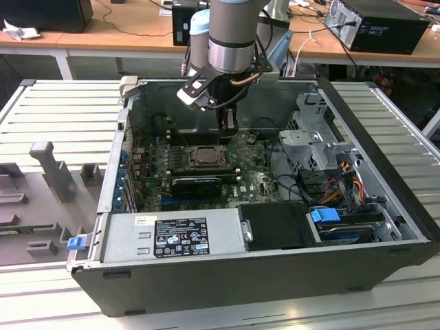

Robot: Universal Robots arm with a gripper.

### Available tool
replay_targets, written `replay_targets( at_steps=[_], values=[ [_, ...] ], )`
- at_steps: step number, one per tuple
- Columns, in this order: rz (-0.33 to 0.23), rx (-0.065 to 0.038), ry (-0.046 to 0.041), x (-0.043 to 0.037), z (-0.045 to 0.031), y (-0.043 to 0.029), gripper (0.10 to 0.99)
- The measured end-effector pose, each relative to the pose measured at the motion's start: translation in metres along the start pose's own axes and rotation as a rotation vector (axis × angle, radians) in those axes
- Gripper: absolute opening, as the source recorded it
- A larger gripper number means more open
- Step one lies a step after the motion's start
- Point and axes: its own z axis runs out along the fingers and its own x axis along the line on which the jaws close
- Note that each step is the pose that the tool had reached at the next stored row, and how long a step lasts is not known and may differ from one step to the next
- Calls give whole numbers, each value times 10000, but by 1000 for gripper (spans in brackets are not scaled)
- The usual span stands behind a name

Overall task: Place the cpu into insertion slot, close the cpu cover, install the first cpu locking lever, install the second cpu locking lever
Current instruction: 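Close the cpu cover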

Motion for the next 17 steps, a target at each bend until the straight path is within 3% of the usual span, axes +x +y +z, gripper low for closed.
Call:
replay_targets(
  at_steps=[3, 4, 7, 9, 12, 17],
  values=[
    [-2, 1, -2, 1, 62, -30, 106],
    [-1, 1, -2, 2, 85, -77, 106],
    [0, 35, 0, 3, 100, -171, 106],
    [-2, 110, 0, 4, 125, -199, 106],
    [-2, 120, 0, 4, 126, -261, 106],
    [-2, 121, 0, 4, 125, -288, 106]
  ],
)
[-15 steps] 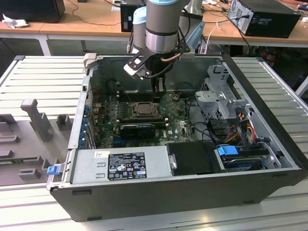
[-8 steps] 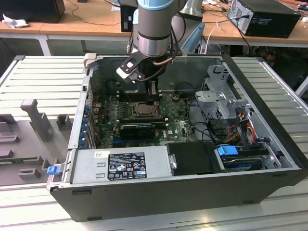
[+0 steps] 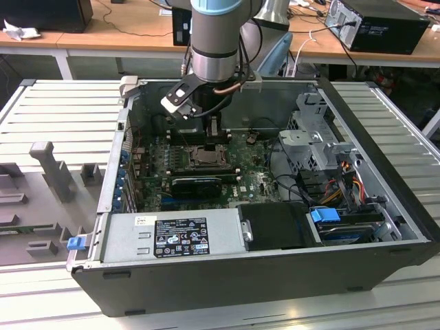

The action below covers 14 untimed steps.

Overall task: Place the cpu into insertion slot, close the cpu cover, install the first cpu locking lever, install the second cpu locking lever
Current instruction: 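Close the cpu cover, then install the first cpu locking lever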

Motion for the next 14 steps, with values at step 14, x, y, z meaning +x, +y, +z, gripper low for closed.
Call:
replay_targets(
  at_steps=[14],
  values=[
    [0, 0, -1, -2, -158, -58, 106]
  ],
)
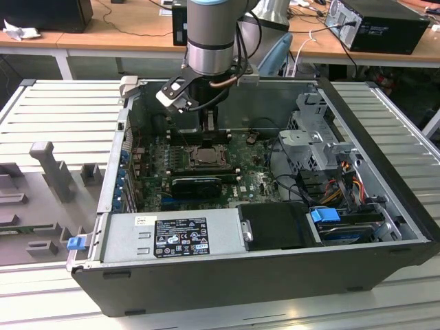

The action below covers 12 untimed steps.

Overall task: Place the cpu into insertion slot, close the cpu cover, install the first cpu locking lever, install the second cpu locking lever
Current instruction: 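Install the first cpu locking lever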

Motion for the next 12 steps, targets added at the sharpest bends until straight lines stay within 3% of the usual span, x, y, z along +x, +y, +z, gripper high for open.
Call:
replay_targets(
  at_steps=[2, 4, 7, 10, 12],
  values=[
    [1, 0, 0, -1, -79, 0, 106],
    [0, 0, 1, -2, -107, 0, 106],
    [0, 0, 0, -4, -263, 1, 106],
    [0, 1, 0, -5, -339, 2, 106],
    [0, 0, 0, -6, -438, 2, 106]
  ],
)
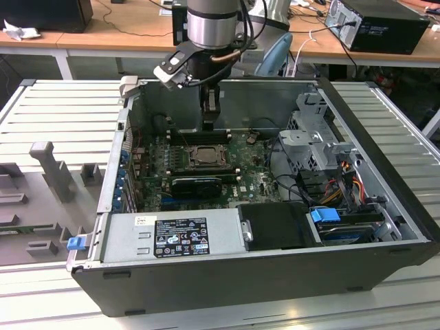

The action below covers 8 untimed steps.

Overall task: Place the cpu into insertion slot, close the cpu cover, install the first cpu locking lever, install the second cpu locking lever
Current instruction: 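Install the first cpu locking lever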

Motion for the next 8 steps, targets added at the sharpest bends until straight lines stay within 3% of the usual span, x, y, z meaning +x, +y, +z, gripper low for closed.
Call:
replay_targets(
  at_steps=[5, 8],
  values=[
    [-6, 0, -18, -2, -230, 2, 106],
    [-506, -7, -58, -3, -233, 0, 106]
  ],
)
